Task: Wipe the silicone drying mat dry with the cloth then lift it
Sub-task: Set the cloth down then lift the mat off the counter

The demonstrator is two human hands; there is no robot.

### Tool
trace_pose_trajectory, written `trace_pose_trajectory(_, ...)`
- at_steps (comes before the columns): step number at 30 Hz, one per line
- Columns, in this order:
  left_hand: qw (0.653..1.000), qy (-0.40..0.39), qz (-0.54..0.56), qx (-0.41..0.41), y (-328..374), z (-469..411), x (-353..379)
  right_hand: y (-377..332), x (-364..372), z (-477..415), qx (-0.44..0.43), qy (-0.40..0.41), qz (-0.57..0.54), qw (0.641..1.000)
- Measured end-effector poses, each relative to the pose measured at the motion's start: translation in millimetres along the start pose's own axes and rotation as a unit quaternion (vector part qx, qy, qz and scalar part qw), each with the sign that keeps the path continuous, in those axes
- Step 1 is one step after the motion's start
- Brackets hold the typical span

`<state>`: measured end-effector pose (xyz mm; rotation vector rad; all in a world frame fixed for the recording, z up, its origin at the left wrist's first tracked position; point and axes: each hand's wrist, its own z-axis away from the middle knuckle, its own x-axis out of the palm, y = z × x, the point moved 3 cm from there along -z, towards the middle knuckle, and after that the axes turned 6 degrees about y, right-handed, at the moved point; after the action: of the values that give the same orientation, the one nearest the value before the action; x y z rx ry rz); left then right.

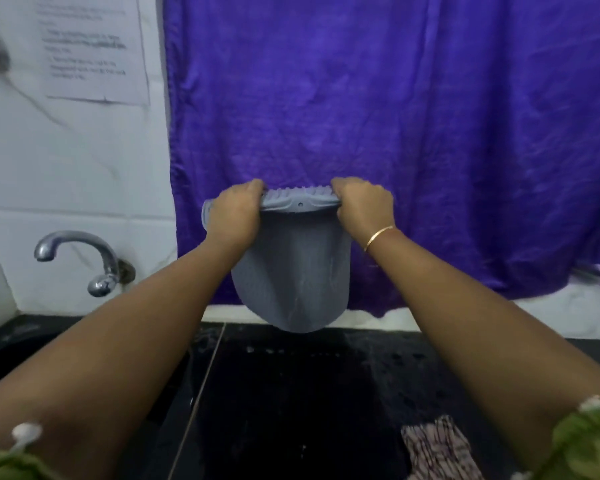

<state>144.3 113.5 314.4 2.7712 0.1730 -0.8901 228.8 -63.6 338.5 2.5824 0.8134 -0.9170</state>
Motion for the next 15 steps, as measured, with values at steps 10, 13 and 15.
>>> trace_pose_trajectory(10,0.994,-0.081,-0.075,-0.002,5,-7,6,4,19,13,0.048,-0.032,-0.074,0.996)
trace_pose_trajectory(13,0.995,-0.079,-0.054,-0.012,5,0,11,7,23,17,0.067,-0.072,-0.101,0.99)
trace_pose_trajectory(15,0.997,0.068,-0.03,0.023,7,8,4,5,12,20,0.046,0.053,-0.119,0.99)
